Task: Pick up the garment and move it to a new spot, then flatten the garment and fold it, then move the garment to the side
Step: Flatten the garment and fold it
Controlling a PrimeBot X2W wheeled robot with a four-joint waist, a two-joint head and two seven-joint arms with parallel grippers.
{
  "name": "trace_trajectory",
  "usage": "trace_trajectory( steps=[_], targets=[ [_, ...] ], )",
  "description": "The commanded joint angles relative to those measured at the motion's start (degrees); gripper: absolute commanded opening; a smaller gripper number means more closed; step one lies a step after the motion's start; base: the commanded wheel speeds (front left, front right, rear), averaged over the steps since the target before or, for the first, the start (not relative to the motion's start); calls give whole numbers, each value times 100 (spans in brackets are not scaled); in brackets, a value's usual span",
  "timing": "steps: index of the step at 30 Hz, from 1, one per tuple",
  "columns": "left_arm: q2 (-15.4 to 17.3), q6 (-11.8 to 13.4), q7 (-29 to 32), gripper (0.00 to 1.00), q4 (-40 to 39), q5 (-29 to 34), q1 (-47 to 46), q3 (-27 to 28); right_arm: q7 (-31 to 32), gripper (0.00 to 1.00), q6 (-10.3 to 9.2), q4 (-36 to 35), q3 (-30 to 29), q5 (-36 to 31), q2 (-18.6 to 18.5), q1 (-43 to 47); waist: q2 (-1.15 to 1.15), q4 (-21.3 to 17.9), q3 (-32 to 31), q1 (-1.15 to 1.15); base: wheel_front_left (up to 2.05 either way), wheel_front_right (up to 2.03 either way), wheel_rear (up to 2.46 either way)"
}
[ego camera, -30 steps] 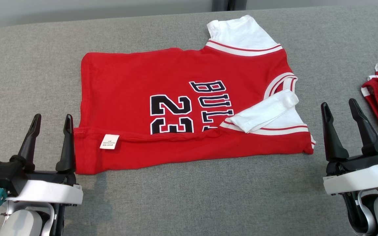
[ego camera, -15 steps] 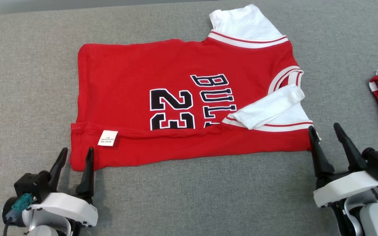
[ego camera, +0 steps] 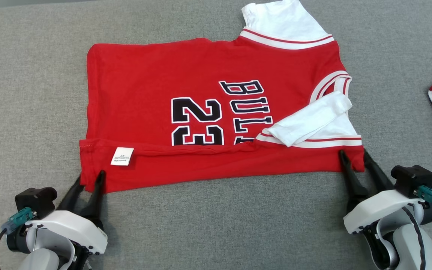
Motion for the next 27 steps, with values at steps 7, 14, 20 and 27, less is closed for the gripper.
trace_trajectory(
  steps=[7,14,20,27],
  targets=[
    [176,-62,393,0,-290,-74,202,-136,99,0,-2,21,85,279,-98,63,0,24,-108,0,0,0,0],
    [530,158,718,0,-1206,-71,597,-48,444,0,-1,-661,-109,426,-181,576,0,53,-229,0,0,0,0],
    [727,393,992,0,-1819,-108,1035,0,791,0,-1,-1341,-469,309,-124,1190,0,92,-297,0,0,0,0],
    [665,668,1013,100,-2252,-31,1340,-36,1239,100,-1,-1903,-761,113,152,1773,0,105,-328,0,0,0,0]
  ],
)
